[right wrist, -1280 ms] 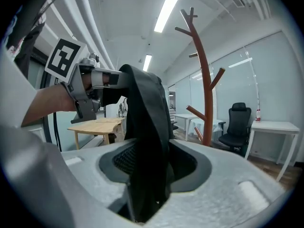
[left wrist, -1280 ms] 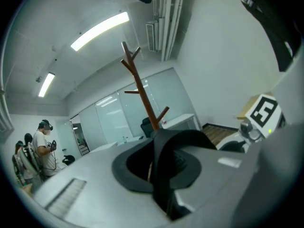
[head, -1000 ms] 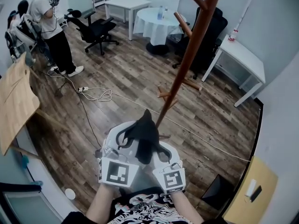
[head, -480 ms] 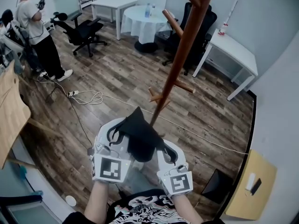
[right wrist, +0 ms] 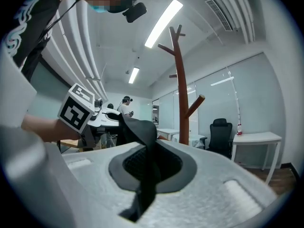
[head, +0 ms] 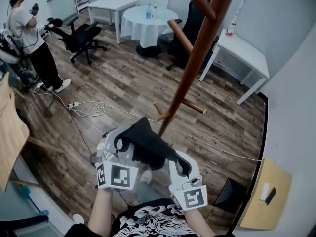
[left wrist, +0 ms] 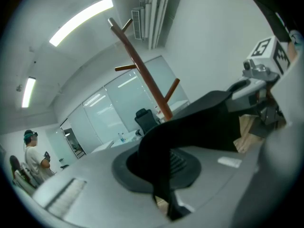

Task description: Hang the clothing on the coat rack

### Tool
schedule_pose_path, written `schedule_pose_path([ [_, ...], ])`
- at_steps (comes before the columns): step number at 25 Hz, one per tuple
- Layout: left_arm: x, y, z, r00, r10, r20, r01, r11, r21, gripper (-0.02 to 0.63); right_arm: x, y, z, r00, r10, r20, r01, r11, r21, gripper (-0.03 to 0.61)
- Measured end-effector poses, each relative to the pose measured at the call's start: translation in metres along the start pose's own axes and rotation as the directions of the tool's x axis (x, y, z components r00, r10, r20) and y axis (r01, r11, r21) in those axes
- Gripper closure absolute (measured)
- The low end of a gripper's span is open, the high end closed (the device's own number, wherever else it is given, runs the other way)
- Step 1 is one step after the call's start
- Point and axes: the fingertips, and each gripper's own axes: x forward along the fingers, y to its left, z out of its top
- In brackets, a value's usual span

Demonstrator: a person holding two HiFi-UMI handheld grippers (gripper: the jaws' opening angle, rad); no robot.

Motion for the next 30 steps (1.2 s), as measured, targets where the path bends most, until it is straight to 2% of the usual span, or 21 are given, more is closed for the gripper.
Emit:
schedule_pose_path([
  [12, 0.049, 0.019, 0.0, 0.999, -0.052, 0.001, 0.052, 0.998, 0.042, 0.606, 0.036, -0.024, 0.004, 1.0, -0.03, -0.01, 0.03, 0.999, 0.034, 0.572],
  [26, 0.1, 0.028, 0.016, 0.992, -0.12, 0.026, 0.117, 0.988, 0.102, 0.606, 0.065, -0.073, 0.009, 0.988, -0.151, 0.018, 0.15, 0.988, 0.033, 0.572],
  [30, 0.116, 0.027, 0.008, 0.99, -0.14, 0.01, 0.137, 0.98, 0.147, 0.606, 0.074, -0.086, 0.004, 0.986, -0.167, 0.015, 0.167, 0.985, 0.04, 0.572],
])
